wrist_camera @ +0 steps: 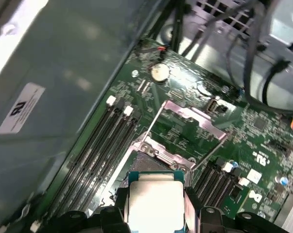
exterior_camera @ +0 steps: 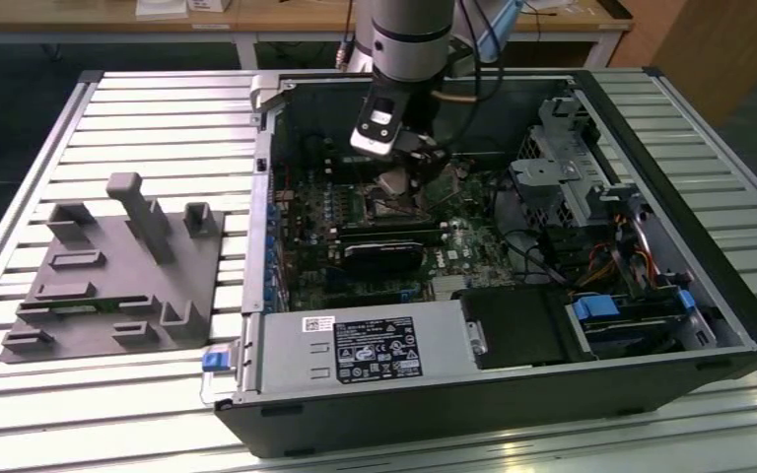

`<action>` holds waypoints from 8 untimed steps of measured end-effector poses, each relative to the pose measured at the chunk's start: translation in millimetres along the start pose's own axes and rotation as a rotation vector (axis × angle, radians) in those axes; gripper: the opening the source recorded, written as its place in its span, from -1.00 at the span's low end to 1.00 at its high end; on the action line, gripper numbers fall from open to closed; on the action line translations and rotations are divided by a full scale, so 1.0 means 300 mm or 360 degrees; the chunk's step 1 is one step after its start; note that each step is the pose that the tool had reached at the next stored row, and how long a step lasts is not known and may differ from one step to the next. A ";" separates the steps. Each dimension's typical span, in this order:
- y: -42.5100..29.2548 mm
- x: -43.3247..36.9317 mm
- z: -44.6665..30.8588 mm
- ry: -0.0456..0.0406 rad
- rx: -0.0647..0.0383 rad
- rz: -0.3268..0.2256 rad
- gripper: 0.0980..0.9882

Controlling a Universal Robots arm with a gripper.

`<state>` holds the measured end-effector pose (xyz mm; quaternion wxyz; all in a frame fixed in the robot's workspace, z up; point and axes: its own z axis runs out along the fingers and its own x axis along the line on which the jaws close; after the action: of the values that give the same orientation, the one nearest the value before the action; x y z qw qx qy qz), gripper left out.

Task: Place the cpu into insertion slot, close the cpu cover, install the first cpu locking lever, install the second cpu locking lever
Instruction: 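Place the cpu into insertion slot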

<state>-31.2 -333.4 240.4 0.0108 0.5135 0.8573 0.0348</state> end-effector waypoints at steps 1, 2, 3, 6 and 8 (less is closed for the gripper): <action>0.000 0.000 0.001 -0.0002 0.0000 0.0028 -0.01; 0.000 0.000 0.001 -0.0004 -0.0001 0.0056 -0.01; 0.000 0.000 0.002 -0.0007 -0.0001 0.0084 -0.01; 0.000 0.000 0.003 -0.0013 -0.0003 0.0170 -0.01; 0.000 0.000 0.005 -0.0017 -0.0004 0.0225 -0.01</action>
<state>-31.2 -333.4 239.0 0.0135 0.5731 0.8187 0.0337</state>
